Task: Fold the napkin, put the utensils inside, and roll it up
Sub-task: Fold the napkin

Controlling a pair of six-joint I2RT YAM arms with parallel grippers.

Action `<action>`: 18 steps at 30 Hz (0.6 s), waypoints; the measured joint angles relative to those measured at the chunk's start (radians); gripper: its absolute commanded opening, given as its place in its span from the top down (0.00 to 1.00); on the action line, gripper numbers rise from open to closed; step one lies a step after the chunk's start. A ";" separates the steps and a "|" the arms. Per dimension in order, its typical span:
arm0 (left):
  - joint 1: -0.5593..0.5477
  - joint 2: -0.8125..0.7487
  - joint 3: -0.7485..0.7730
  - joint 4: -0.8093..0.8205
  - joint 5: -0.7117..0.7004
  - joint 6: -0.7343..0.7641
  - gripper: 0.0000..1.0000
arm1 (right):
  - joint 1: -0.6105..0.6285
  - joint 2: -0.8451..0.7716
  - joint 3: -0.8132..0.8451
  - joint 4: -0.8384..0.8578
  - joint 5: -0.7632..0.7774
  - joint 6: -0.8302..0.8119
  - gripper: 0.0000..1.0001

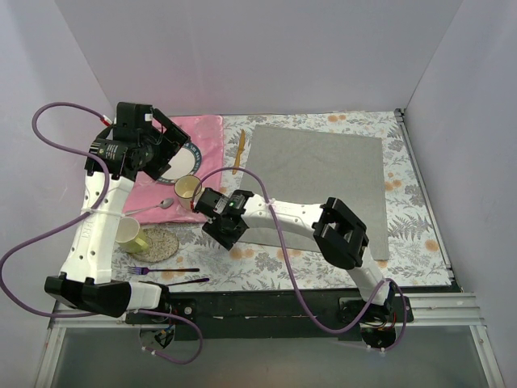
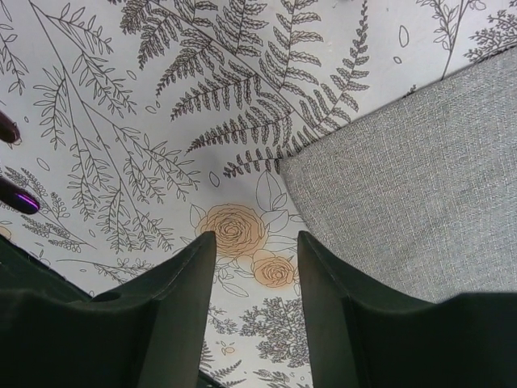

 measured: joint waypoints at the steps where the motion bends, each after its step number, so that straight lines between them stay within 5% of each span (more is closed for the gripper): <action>1: 0.001 0.000 0.000 0.000 0.002 0.000 0.13 | -0.003 0.004 0.000 0.002 -0.005 -0.003 0.49; 18: 0.011 -0.002 -0.029 0.004 0.044 0.003 0.14 | -0.082 0.022 -0.029 0.085 -0.121 -0.025 0.52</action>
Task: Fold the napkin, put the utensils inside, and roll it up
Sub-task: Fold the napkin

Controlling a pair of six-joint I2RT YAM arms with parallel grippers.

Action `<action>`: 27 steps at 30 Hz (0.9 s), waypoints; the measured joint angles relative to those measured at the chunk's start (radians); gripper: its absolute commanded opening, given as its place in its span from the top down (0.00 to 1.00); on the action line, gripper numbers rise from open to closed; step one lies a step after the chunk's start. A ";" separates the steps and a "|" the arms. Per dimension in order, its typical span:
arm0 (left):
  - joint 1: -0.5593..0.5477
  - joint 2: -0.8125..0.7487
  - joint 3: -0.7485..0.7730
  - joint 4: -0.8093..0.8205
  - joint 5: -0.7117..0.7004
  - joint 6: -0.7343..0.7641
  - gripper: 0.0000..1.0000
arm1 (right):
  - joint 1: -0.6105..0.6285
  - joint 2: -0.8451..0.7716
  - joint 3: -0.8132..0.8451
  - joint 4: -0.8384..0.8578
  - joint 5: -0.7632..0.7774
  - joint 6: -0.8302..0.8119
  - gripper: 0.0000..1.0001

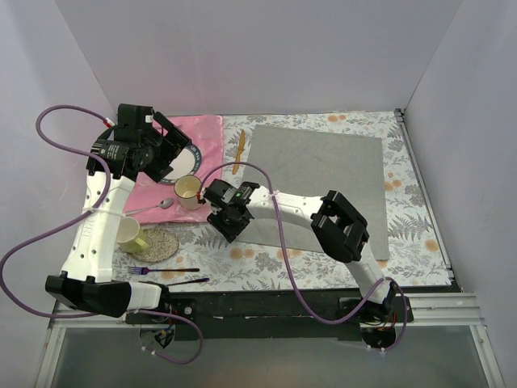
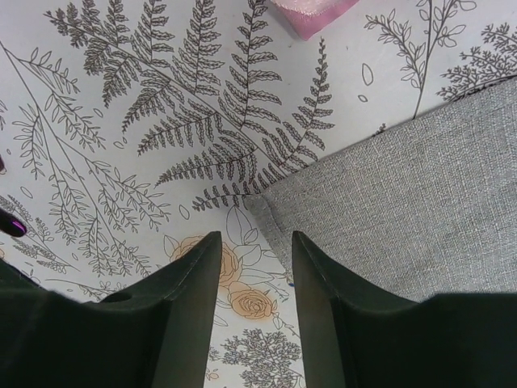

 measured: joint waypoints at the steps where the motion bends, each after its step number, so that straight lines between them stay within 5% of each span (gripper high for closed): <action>1: 0.000 0.000 -0.001 0.000 0.002 0.000 0.14 | -0.004 0.003 -0.001 0.003 -0.006 0.000 0.53; 17: 0.011 0.000 -0.003 0.018 0.026 0.012 0.15 | -0.005 0.037 -0.012 0.026 -0.008 0.005 0.64; 27: 0.019 0.000 -0.005 0.021 0.040 0.013 0.15 | 0.014 0.067 0.037 -0.032 0.123 0.062 0.99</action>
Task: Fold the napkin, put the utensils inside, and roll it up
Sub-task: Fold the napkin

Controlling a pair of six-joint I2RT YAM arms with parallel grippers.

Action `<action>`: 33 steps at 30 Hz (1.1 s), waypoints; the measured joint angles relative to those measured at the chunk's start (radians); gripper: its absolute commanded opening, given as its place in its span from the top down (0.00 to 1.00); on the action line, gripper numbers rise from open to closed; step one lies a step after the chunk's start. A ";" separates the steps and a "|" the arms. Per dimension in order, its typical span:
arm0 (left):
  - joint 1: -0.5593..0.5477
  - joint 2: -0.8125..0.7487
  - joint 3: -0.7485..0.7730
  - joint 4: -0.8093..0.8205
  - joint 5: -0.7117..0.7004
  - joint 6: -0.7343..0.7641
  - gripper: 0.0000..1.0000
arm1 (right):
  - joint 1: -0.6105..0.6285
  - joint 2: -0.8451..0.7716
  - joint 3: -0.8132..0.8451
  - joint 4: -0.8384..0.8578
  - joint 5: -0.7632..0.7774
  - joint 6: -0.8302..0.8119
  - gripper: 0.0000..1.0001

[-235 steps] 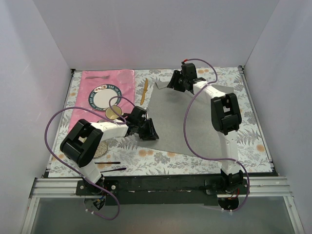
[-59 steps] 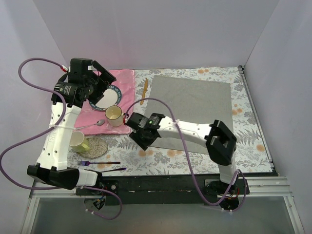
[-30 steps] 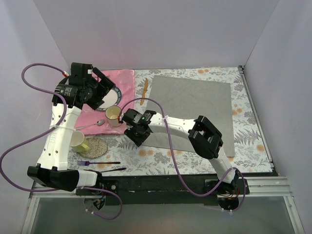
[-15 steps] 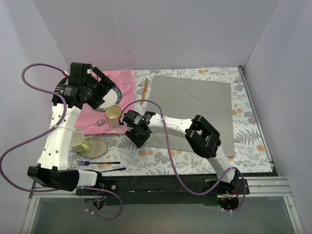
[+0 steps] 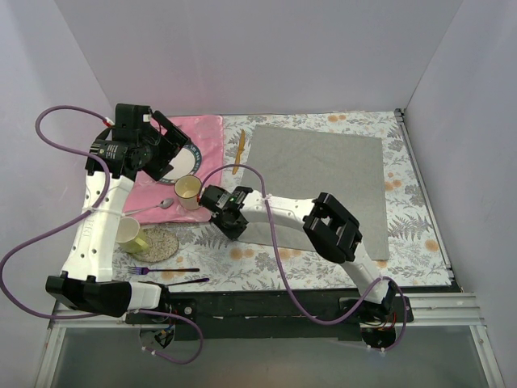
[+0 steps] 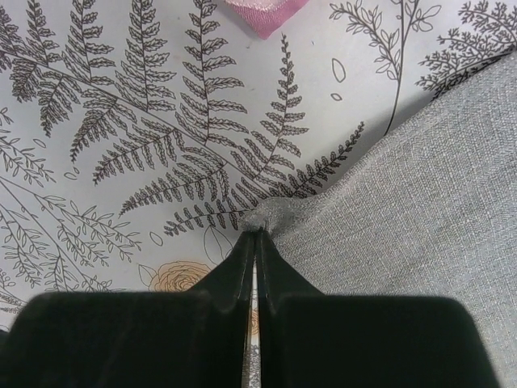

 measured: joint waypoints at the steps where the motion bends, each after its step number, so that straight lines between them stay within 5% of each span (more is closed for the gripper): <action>1: 0.000 0.000 -0.003 0.002 0.003 0.000 0.15 | 0.001 -0.001 -0.001 0.001 0.004 0.000 0.99; 14: 0.000 -0.001 -0.057 0.042 0.041 0.010 0.14 | -0.066 -0.188 -0.143 0.005 -0.026 0.037 0.99; 22: 0.000 -0.063 -0.172 0.173 0.124 0.079 0.14 | -0.434 -0.466 -0.230 0.000 0.011 0.088 0.99; 33: 0.000 -0.084 -0.276 0.185 0.194 0.097 0.12 | -0.766 -0.343 -0.185 0.060 0.097 -0.033 0.99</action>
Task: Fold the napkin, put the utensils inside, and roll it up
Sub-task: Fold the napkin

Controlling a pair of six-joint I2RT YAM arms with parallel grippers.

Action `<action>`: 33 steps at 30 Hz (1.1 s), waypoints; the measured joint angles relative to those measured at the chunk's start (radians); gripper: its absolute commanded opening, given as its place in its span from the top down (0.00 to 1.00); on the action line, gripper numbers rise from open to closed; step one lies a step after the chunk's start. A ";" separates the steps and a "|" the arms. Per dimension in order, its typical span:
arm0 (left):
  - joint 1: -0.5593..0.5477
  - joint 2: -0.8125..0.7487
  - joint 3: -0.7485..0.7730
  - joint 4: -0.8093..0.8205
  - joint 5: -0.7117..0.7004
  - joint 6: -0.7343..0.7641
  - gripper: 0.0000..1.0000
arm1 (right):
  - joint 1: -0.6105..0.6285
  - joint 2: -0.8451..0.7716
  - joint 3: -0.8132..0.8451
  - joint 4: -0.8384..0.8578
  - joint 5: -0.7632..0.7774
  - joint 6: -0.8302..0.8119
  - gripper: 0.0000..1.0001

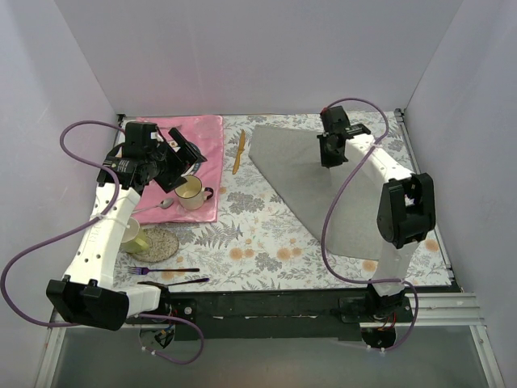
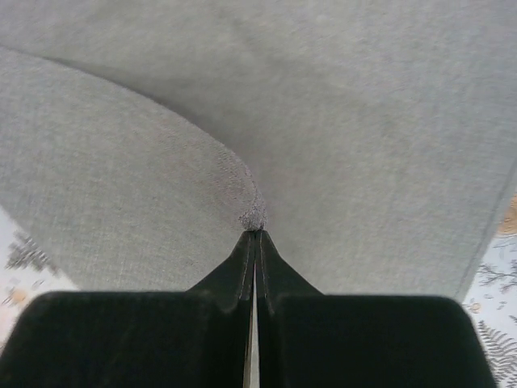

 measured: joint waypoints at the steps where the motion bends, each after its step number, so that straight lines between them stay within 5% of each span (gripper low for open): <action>1: 0.000 0.000 0.000 -0.001 0.006 0.001 0.12 | -0.022 0.014 0.007 0.006 0.013 -0.010 0.99; 15: 0.000 -0.003 -0.013 -0.006 0.087 0.045 0.11 | -0.230 0.084 0.095 0.167 0.137 -0.063 0.99; 33: 0.000 0.041 -0.012 -0.003 0.107 0.068 0.11 | -0.287 0.233 0.220 0.232 0.200 -0.095 0.99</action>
